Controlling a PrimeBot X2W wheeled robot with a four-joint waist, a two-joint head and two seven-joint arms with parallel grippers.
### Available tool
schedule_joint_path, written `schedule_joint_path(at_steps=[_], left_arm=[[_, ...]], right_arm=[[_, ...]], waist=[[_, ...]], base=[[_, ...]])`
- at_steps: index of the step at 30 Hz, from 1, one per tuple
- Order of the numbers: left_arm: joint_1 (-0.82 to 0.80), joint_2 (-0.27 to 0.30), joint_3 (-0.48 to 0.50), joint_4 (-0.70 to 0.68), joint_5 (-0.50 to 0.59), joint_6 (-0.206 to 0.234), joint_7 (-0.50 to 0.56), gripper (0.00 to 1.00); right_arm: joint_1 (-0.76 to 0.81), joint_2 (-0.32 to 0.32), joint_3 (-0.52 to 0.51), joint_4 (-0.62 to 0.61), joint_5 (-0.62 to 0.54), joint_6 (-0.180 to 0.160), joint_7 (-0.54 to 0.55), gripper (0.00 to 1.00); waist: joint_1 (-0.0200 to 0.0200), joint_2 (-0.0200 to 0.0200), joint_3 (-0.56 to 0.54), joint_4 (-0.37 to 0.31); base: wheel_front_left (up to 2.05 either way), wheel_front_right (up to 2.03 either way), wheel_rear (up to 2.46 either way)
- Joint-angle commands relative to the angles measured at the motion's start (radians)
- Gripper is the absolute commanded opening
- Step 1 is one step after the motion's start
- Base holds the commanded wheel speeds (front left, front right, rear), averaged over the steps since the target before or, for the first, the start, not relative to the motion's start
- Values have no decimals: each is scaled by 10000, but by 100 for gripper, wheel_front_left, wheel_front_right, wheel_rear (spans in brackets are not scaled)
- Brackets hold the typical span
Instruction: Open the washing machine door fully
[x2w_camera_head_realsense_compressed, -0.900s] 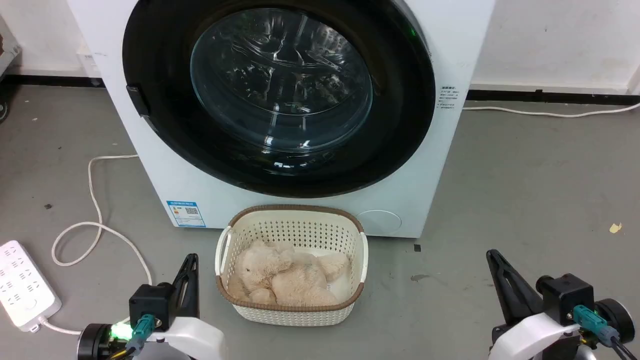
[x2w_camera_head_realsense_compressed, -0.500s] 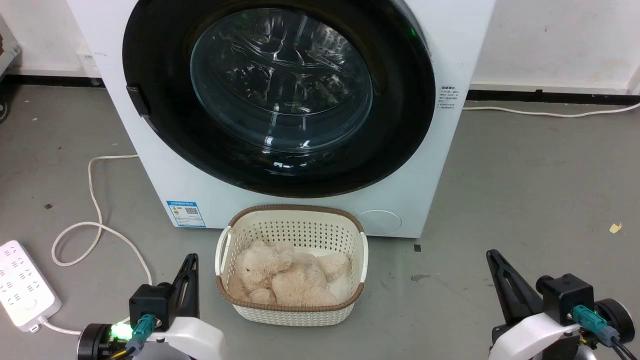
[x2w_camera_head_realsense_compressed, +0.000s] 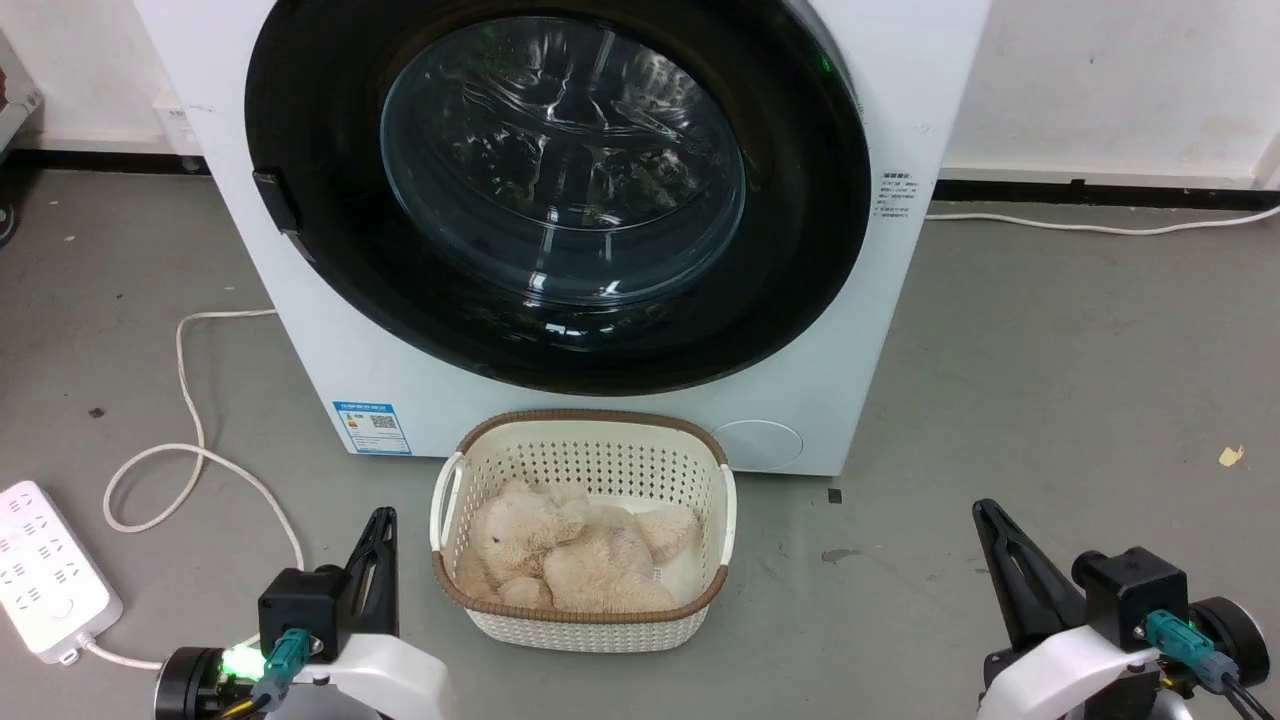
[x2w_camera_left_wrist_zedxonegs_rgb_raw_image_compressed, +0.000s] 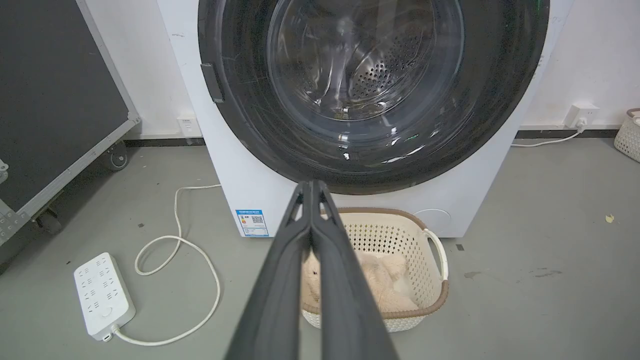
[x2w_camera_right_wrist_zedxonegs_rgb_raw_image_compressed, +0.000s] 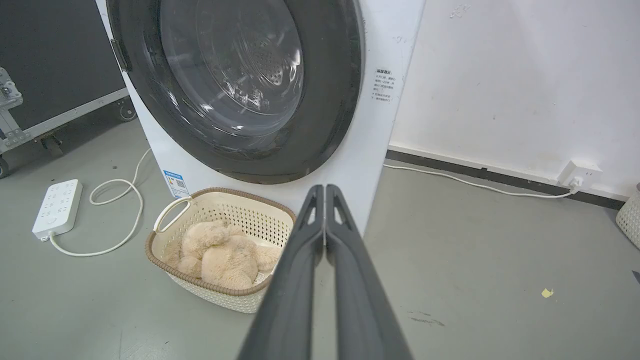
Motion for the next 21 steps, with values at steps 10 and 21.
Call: schedule_joint_path(at_steps=[10, 21], left_arm=[[-147, -1, 9, -39, 30, 28, 3, 0], [3, -2, -45, -5, -29, 29, -76, 100]], right_arm=[[-116, 41, -3, 28, -76, -9, 5, 0], [9, 1, -11, -7, 82, 0, -76, 100]], waist=[[0, 0, 0, 0], [0, 0, 8, -3]], base=[[0, 0, 0], [0, 0, 0]])
